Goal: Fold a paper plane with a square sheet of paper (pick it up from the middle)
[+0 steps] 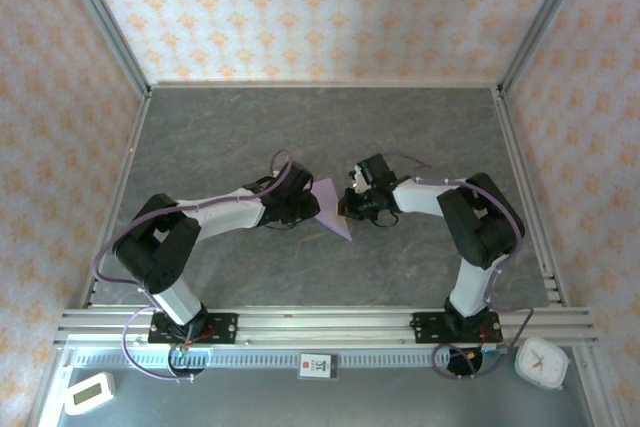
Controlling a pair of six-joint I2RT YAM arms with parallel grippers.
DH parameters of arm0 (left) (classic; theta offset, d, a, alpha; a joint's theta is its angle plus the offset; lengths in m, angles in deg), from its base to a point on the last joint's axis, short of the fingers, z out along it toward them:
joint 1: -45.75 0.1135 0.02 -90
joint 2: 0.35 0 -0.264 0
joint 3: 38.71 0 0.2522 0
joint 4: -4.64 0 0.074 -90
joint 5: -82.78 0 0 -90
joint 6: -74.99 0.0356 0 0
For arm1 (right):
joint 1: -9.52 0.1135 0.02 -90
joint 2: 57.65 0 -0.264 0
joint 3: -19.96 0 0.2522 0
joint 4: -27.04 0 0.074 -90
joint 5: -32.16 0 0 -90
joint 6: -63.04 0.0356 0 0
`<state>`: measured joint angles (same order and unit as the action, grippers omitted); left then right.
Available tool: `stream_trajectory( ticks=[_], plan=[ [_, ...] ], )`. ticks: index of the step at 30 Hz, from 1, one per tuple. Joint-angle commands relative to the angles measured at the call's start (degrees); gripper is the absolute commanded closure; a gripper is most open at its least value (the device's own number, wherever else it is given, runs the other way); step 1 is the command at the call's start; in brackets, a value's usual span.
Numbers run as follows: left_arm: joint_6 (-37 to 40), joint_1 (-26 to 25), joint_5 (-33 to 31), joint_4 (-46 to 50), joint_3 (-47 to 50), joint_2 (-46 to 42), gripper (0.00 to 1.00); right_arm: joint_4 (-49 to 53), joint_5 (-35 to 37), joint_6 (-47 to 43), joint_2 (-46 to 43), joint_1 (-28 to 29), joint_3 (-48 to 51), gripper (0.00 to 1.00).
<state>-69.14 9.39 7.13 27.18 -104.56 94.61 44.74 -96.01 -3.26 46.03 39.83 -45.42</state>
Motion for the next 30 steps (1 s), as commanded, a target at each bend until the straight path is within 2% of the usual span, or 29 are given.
stream_trajectory(
  ticks=[1,30],
  plan=[
    [-0.2,0.1,-0.7,2.2,-1.8,-0.5,0.77,6.6,6.3,-1.2,5.0,0.3,3.7,1.00],
    [-0.3,-0.3,-1.4,12.9,-9.2,2.9,0.78,5.1,5.9,-1.1,5.2,0.1,5.0,1.00]
  ],
)
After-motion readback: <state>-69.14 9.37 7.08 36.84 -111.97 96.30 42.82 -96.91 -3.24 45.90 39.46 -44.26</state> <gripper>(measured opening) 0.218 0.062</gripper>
